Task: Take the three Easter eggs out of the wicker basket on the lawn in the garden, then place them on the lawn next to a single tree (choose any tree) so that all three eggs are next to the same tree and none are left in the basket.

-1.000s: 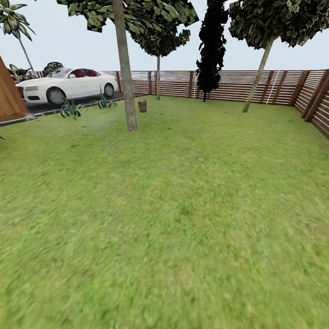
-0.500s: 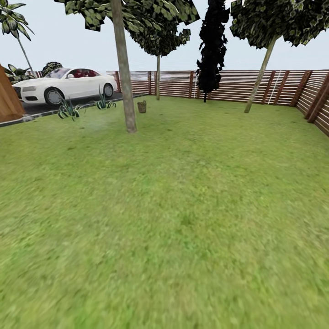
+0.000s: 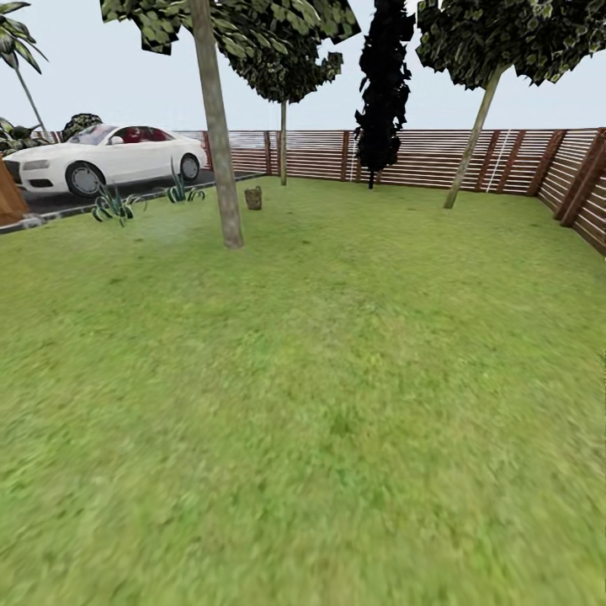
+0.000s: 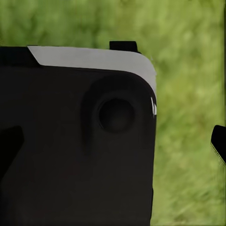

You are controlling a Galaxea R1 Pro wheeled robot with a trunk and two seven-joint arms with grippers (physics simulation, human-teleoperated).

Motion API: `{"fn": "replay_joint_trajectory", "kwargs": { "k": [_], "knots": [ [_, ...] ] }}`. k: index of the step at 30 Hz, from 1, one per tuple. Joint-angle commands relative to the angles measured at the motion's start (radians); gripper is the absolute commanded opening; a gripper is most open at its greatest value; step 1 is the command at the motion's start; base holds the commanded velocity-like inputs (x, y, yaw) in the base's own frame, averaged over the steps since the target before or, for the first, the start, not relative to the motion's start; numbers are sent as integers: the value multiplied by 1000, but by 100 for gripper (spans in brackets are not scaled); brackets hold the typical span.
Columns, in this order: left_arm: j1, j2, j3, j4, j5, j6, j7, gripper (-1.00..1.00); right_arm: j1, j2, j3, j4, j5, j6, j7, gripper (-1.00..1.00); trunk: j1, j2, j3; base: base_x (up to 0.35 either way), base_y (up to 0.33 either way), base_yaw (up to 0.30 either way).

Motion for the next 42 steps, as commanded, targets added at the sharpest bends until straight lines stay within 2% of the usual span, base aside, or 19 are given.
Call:
{"fn": "replay_joint_trajectory", "kwargs": {
  "k": [1,42],
  "knots": [
    [0,0,1,-1,1,-2,0,100,-1,0,-1,1,0,-3,0,100,1,0,-1,340,0,-38],
    [0,0,3,-3,0,-4,0,100,0,0,5,3,6,-4,1,100,1,0,-1,340,0,-1]
  ]
}}
